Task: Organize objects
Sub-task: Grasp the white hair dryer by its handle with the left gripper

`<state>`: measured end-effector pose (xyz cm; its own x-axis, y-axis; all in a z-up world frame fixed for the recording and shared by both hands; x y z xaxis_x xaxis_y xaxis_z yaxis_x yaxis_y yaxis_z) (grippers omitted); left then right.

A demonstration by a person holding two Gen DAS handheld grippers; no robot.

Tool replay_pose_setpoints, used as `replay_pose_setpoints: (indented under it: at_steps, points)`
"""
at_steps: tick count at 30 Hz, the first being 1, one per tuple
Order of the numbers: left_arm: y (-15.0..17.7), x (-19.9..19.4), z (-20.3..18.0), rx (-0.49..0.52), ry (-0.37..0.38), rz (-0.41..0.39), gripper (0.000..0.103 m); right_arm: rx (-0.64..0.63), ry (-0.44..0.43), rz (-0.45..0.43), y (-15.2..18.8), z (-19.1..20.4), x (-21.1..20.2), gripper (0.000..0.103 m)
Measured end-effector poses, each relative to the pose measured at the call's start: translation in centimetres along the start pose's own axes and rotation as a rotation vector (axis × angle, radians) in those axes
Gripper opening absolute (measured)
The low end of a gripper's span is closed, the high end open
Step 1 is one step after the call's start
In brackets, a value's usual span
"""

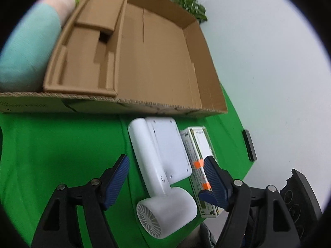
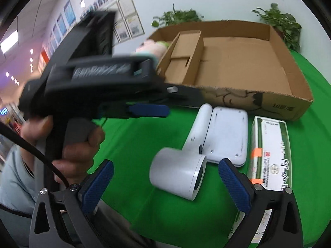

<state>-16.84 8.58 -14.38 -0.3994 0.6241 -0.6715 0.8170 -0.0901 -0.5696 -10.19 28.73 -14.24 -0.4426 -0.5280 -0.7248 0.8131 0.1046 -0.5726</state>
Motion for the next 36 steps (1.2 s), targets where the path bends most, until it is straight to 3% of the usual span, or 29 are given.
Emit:
replay_pose_setpoints:
  at_steps: [5, 9, 13, 22, 29, 36]
  points:
    - [0.9, 2.5, 0.5, -0.022, 0.033, 0.075, 0.072, -0.001, 0.054, 0.052, 0.8, -0.3, 2.4, 0.083]
    - [1.3, 3.5, 0.4, -0.04, 0.065, 0.105, 0.072, -0.012, 0.142, 0.051, 0.8, -1.0, 3.4, 0.078]
    - [1.9, 4.3, -0.1, -0.03, 0.07, 0.129, 0.062, -0.026, 0.137, 0.086, 1.3, -0.5, 4.6, 0.063]
    - [3.2, 3.9, -0.5, -0.063, 0.082, 0.12, 0.062, -0.048, 0.088, 0.091, 1.1, 1.0, 5.4, 0.062]
    - [4.3, 3.8, 0.3, -0.141, 0.079, 0.108, 0.036, -0.043, 0.033, 0.119, 0.6, 2.4, 6.0, 0.062]
    - [3.9, 3.9, -0.1, -0.167, 0.069, 0.083, 0.035, -0.09, 0.065, 0.103, -0.6, 4.9, 7.7, 0.061]
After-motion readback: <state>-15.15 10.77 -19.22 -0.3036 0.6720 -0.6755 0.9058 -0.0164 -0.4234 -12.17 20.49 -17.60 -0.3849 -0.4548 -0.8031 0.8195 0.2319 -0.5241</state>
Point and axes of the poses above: each gripper's, at about its wrist camera, not at the fingertips, and x roughly the way its jaws point, z to its left, y to its underside, the point moved 5 cm from there along x, roughly the way its jaws point, and after that the axes turned 15 degrees about x, right-handed, at the moved point
